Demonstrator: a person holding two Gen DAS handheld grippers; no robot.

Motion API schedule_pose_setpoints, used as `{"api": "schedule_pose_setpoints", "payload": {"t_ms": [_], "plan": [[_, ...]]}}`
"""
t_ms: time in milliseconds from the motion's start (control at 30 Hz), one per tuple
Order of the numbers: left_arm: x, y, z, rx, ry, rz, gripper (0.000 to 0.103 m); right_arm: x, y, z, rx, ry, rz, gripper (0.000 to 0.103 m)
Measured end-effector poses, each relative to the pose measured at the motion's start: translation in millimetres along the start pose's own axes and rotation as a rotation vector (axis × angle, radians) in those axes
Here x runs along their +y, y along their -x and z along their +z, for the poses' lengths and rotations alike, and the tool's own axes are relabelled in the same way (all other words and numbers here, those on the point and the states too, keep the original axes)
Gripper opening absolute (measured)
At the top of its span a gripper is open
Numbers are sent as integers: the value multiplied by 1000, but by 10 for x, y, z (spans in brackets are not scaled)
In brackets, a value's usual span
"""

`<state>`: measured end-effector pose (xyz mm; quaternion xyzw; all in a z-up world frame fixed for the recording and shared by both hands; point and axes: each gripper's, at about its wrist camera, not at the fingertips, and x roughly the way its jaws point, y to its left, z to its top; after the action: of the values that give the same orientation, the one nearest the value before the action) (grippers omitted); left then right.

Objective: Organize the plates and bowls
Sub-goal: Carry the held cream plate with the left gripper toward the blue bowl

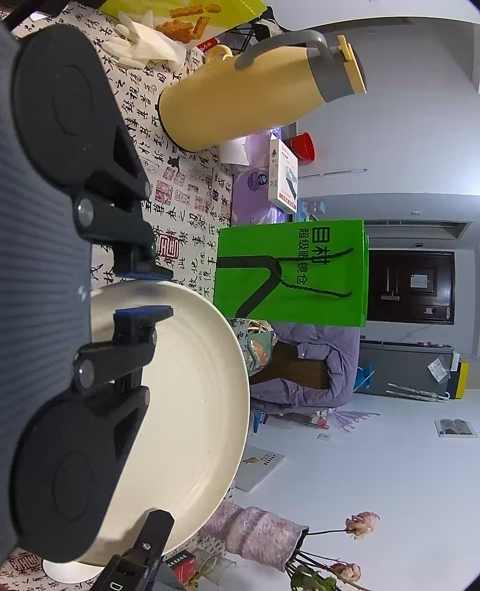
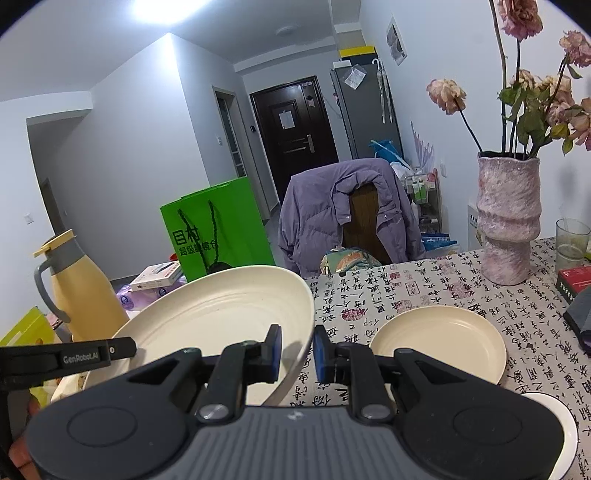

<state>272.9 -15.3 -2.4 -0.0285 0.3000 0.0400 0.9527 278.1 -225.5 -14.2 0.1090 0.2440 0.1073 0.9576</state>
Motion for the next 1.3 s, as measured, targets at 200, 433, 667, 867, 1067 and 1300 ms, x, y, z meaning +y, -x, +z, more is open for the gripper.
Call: {"api": "schedule_pose_setpoints", "payload": {"t_ms": [200,433,667,867,1067,1300], "plan": [[16,160,-41,-16,7,-12,14,8,177,-35,-29,7,2,18],[-9,332,-100,-30,13,-18,14,-25,373,-79,-52,-3,15,18],[-61,480,-179,-47,1,-14,14,-73,548,-143,-70,-19,25,18],[-66,599,-240,-59,2,-26,14,-93,691,-186,-85,-13,30,18],[-99,717,-303,-78,-4,-19,14,-104,801,-250,-91,-14,34,18],[-120,846,-398,-85,1,-25,14,-107,957,-336,-102,-9,31,18]]}}
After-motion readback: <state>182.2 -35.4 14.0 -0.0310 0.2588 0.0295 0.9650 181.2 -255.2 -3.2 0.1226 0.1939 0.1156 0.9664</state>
